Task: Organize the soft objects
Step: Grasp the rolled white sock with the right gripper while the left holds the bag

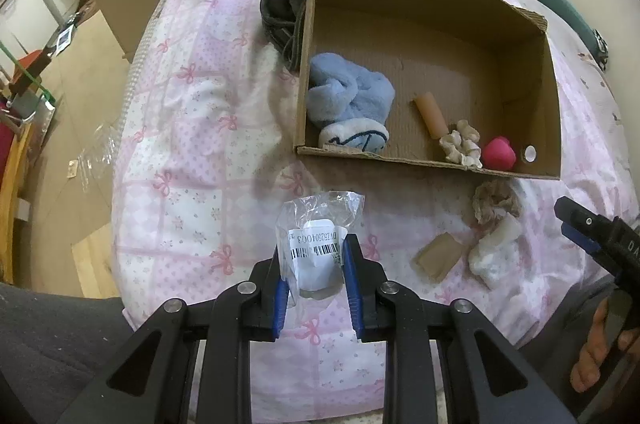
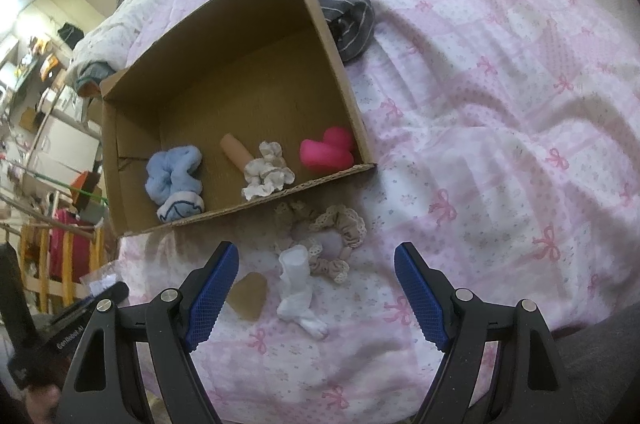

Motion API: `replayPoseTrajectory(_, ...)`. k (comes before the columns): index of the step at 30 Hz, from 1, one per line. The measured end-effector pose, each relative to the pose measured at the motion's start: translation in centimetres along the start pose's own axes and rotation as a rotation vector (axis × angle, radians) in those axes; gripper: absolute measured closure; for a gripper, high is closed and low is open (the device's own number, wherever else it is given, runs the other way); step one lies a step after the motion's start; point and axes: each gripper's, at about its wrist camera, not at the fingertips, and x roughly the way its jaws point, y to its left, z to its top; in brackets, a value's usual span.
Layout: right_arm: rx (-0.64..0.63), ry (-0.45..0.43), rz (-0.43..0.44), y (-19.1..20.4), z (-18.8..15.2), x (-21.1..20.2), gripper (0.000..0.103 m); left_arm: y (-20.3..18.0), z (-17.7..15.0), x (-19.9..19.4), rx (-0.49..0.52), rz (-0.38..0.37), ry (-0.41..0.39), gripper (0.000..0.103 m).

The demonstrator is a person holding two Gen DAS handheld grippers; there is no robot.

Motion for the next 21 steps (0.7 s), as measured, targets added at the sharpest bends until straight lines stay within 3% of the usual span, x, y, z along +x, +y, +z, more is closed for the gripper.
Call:
replayPoseTrajectory(5,0.086,0.047,0.045,-1.5,0.4,0.9,0.018,-0.2,0.1,0.4,0.006,0.003,0.015,0.081)
replayPoseTrajectory(9,0.068,0.127,0.062,-1.0,0.1,2.5,0.018,-0.4,0.0,0.7,0.014,-0.006,0.024,0.081)
replayPoseTrajectory(11,0.035,0.175,0.071,-0.2,-0.2,3.5,0.026,-0.6,0.0,0.7,0.020,-0.011,0.026,0.081)
replayPoseTrajectory(13,0.015,0.245,0.099,0.5,-0.9,5.0,0.042,-0.8,0.0,0.8,0.025,-0.014,0.027,0.081)
replayPoseTrajectory(14,0.009,0.271,0.097,0.8,-1.1,5.7,0.046,-0.9,0.0,0.8,0.027,-0.014,0.027,0.081)
replayPoseTrajectory(21,-0.036,0.305,0.027,1.7,-2.3,8.8,0.050,-0.8,0.0,0.8,0.022,-0.019,0.030,0.081)
